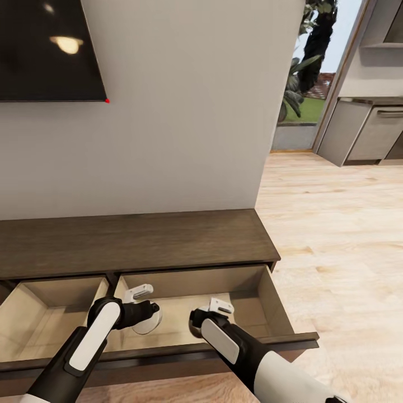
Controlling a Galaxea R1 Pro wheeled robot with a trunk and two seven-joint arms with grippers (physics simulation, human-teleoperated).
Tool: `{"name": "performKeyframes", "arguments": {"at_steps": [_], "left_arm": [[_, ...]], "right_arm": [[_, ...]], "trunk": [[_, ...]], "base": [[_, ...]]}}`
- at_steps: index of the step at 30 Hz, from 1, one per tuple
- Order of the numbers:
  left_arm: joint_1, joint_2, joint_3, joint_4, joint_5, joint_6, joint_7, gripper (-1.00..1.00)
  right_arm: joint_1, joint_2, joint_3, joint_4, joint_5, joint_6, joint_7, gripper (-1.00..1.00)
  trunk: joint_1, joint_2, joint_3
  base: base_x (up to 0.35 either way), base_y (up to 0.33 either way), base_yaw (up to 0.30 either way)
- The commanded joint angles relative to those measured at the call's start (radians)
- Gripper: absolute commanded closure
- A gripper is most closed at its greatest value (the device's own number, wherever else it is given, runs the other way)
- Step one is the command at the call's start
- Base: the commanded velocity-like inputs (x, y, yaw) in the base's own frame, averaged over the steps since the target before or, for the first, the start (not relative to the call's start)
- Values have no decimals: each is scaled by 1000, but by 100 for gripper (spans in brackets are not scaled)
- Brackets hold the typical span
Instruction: Place each of the two pumpkins and all three candles from the living room inside a cabinet in the living room (use any cabinet), then make sure every cabinet is closed, and position the cauldron so it is next to a table in the living room.
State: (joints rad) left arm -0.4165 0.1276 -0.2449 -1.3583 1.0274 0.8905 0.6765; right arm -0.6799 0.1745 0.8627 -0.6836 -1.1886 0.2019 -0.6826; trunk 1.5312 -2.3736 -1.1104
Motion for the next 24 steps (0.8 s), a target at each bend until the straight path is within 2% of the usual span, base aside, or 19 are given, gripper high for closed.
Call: {"name": "performKeyframes", "arguments": {"at_steps": [1,20,21,24], "left_arm": [[-1,1,-2,-1,8,1,10,100],[-1,0,-2,-1,10,1,11,100],[-1,0,-2,-1,10,1,11,100],[-1,0,-2,-1,10,1,11,100]], "right_arm": [[-1,0,2,1,1,12,-7,100],[-2,0,1,-3,3,30,-5,100],[-2,0,1,-4,3,30,-5,-100],[-2,0,1,-6,3,30,-6,-100]], "trunk": [[0,0,-1],[0,0,-1],[0,0,-1],[0,0,-1]], "base": [[0,0,0],[0,0,0],[0,0,0],[0,0,0]]}}
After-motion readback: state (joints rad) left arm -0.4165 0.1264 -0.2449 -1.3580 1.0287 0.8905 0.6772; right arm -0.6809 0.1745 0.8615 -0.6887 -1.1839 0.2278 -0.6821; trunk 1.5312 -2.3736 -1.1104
